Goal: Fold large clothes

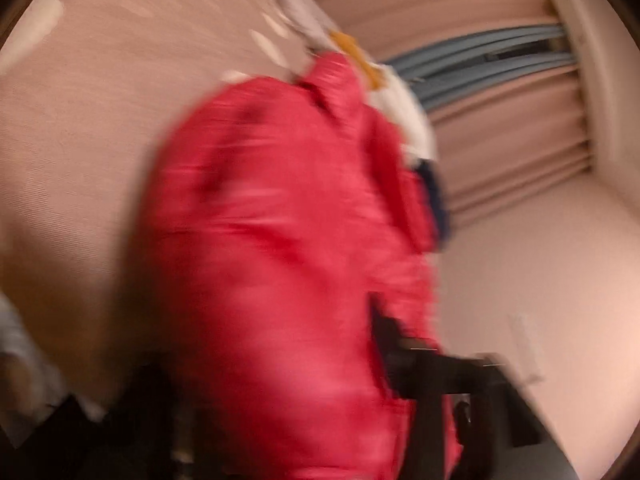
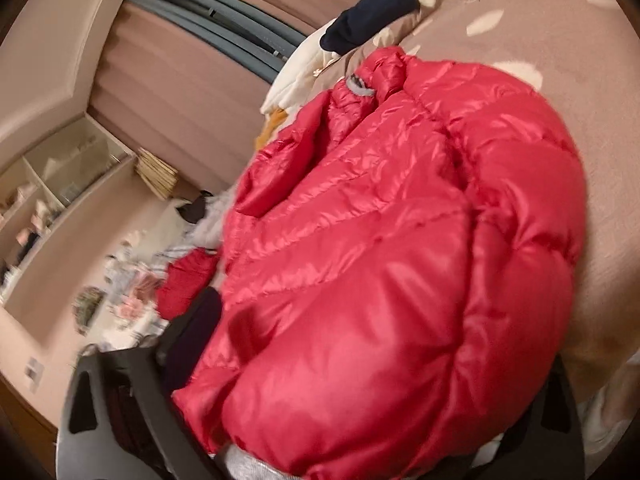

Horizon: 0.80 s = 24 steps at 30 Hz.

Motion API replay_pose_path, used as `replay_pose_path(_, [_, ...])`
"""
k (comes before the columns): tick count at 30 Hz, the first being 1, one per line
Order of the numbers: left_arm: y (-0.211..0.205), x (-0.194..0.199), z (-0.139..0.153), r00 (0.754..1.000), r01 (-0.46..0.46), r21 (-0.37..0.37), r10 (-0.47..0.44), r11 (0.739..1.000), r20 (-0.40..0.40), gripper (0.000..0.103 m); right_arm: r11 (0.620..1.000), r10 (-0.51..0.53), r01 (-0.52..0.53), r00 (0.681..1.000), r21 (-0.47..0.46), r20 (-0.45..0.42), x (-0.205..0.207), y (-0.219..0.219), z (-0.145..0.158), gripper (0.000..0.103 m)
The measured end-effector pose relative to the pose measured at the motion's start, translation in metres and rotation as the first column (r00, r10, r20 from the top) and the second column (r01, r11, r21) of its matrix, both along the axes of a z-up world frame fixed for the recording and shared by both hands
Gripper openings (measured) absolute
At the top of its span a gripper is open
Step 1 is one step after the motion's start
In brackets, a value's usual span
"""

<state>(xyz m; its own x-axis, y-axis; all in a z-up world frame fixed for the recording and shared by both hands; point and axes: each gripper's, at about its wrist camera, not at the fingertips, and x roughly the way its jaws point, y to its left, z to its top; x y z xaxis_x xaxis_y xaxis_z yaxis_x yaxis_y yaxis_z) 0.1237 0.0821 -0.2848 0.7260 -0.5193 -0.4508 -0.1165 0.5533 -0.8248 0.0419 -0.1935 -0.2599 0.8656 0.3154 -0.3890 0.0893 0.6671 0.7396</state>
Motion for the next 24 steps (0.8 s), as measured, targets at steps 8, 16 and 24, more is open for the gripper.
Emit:
replay_pose_path(8, [-0.025, -0.013, 0.026, 0.999, -0.037, 0.277, 0.026, 0.96, 0.044, 0.019, 0.976, -0.037, 0.019, 0.996, -0.216, -0.082, 0.0, -0.009, -0.003, 0.021])
replay_pose_path(16, [-0.019, -0.049, 0.08, 0.986, -0.085, 0.34, 0.031, 0.937, 0.162, 0.019, 0.949, -0.031, 0.06, 0.995, -0.31, 0.099, -0.043, -0.028, 0.064, 0.019])
replay_pose_path(24, [-0.029, -0.086, 0.152, 0.935, -0.162, 0.419, 0.003, 0.894, 0.355, 0.019, 0.941, -0.007, 0.094, 0.966, -0.325, 0.259, -0.085, -0.03, 0.133, 0.02])
